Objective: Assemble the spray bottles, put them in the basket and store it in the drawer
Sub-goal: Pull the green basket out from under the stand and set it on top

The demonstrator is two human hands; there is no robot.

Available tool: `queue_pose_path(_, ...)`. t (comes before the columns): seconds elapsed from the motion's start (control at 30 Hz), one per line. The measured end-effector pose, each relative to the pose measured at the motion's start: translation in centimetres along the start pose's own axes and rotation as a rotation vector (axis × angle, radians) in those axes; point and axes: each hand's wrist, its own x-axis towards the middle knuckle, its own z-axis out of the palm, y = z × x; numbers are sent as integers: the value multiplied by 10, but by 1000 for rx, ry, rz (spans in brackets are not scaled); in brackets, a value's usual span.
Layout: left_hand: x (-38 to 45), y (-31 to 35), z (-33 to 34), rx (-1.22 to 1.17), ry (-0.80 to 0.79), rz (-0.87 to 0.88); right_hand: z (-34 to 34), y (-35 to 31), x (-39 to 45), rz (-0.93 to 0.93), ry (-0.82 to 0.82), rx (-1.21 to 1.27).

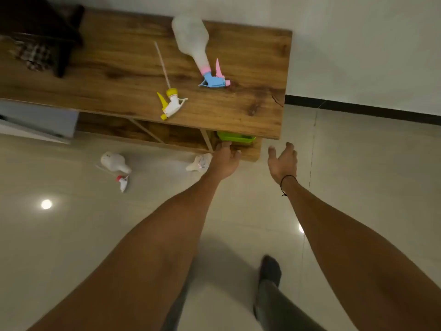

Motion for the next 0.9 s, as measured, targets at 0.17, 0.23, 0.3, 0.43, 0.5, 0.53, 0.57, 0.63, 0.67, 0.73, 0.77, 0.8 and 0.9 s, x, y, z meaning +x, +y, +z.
queue_pose_path(0.17, 90, -44, 28, 1, 139, -73, 81, 14, 67, -47, 3, 101)
queue_pose_path(0.23, 113, -56, 39, -33, 209, -87, 106, 17, 90, -25, 22, 132)
queue_pose_path(0.3, 132, -68, 50, -100, 268, -106, 127, 16, 110, -8, 27, 156)
queue_pose_path(0.43, 156, -81, 62, -148, 312, -143, 157, 13, 142, 37, 46, 240)
queue_pose_path(0.5, 169, -82, 64, -160, 312, -160, 169, 12, 156, 80, 37, 287)
queue_pose_path(0.53, 176, -82, 63, -163, 296, -182, 174, 12, 163, 105, 16, 313)
queue_pose_path(0.57, 181, -83, 62, -168, 278, -205, 179, 11, 167, 126, -3, 356)
queue_pose_path(0.63, 188, -84, 63, -209, 246, -226, 184, 11, 173, 162, -10, 413)
queue_pose_path(0.67, 189, -85, 64, -225, 238, -226, 183, 11, 172, 173, 0, 424)
queue_pose_path(0.73, 186, -86, 66, -246, 250, -207, 179, 18, 170, 172, -2, 397)
queue_pose_path(0.77, 182, -88, 66, -262, 259, -198, 177, 23, 165, 167, -20, 377)
queue_pose_path(0.8, 176, -89, 67, -286, 269, -195, 174, 29, 157, 168, -53, 368)
queue_pose_path(0.9, 147, -95, 70, -431, 263, -214, 161, 41, 118, 227, -43, 546)
